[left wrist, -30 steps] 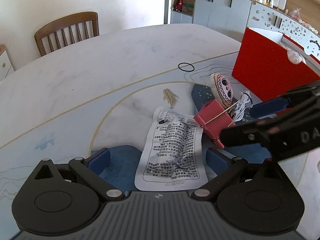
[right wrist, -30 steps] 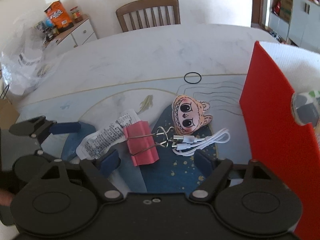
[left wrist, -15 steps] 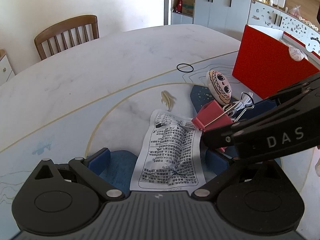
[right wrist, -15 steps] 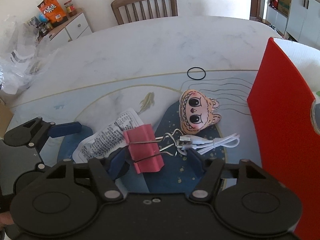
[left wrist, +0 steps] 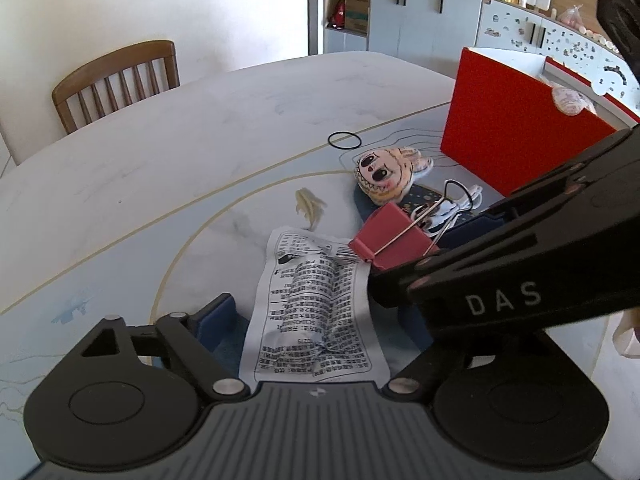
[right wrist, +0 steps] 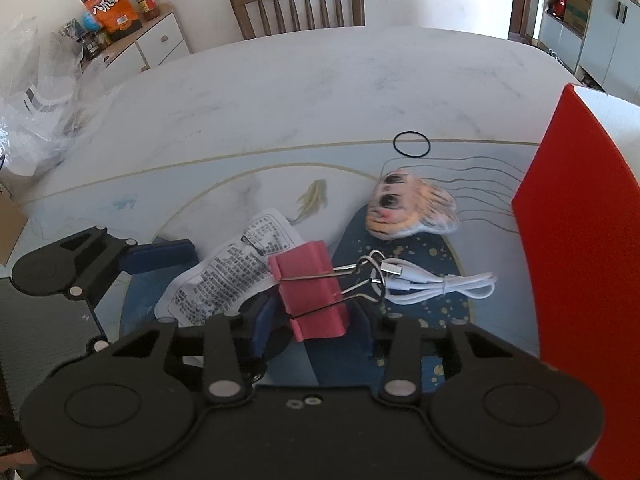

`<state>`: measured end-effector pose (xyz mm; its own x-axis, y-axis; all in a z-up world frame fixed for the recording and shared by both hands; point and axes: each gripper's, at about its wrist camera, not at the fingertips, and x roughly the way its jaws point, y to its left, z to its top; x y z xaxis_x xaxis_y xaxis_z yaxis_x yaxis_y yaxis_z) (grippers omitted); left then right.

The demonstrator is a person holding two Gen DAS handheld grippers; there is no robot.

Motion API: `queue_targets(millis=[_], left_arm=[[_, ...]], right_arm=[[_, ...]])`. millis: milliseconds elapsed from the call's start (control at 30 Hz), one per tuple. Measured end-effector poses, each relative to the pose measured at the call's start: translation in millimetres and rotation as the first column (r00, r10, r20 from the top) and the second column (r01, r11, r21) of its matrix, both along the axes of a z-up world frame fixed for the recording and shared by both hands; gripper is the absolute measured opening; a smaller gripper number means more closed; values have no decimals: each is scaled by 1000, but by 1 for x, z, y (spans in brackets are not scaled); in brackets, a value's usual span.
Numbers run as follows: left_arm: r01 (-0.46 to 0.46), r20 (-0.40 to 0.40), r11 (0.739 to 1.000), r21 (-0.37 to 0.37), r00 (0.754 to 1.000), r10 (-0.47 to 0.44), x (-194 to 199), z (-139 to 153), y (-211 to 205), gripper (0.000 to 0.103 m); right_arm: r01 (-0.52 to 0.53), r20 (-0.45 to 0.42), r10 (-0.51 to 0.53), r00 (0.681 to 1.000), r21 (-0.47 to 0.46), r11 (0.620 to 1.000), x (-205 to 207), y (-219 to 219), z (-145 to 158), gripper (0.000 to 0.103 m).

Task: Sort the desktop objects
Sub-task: 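Grasp the white printed sachet with the left tool while the right tool grasps the pink binder clip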

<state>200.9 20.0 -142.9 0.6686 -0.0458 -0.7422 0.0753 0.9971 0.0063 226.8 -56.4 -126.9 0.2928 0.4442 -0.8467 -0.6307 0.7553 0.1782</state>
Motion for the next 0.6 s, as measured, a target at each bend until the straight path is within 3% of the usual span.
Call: queue_targets(millis=[333,600], left_arm=[[0,1,1000,-9,1000,0,-4,4,-1,62],[-50,-16,996,-75,999,49,-9,7,7,60]], right_arm=[[22,0,-22,1000,27,999,-1,-6,5,32],[56,-59,-49,997,124,991,1,-27,10,31]])
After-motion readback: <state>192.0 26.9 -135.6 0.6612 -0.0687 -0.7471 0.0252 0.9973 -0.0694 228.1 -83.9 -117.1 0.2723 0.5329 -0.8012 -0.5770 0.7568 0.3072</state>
